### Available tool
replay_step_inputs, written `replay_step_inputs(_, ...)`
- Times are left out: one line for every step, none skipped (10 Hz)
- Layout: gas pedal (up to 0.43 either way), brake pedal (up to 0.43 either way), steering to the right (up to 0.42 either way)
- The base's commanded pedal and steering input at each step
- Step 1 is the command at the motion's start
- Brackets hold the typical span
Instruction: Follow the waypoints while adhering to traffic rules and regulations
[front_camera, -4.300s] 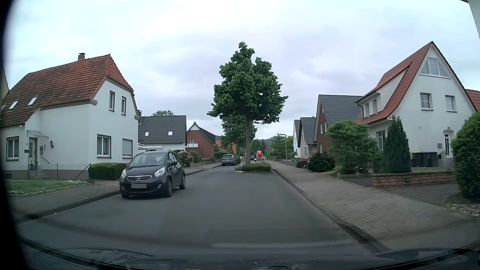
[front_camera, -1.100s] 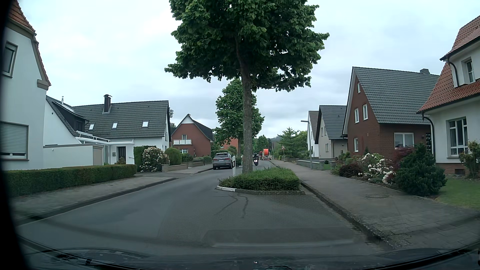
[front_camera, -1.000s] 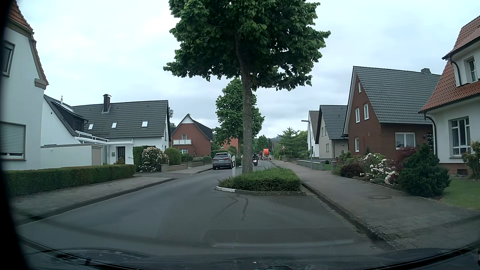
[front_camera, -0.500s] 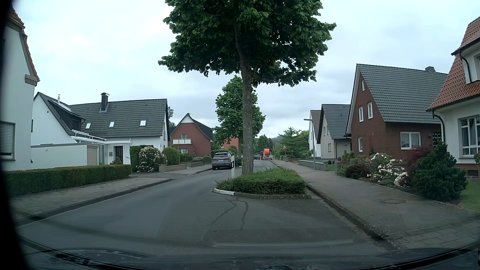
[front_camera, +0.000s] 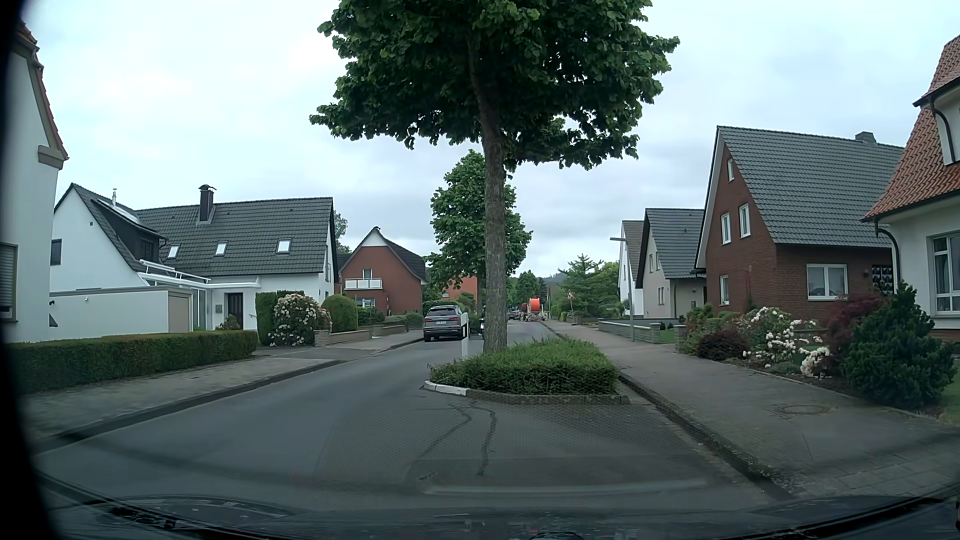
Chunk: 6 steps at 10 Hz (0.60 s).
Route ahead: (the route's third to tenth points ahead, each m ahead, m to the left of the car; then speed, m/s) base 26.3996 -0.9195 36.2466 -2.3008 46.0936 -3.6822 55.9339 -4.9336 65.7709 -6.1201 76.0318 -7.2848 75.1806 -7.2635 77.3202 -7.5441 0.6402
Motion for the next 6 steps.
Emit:
replay_step_inputs(0.000,0.171,-0.012)
replay_step_inputs(0.000,0.171,-0.012)
replay_step_inputs(0.000,0.171,-0.012)
replay_step_inputs(0.000,0.171,-0.012)
replay_step_inputs(0.000,0.140,-0.012)
replay_step_inputs(0.000,0.091,-0.012)
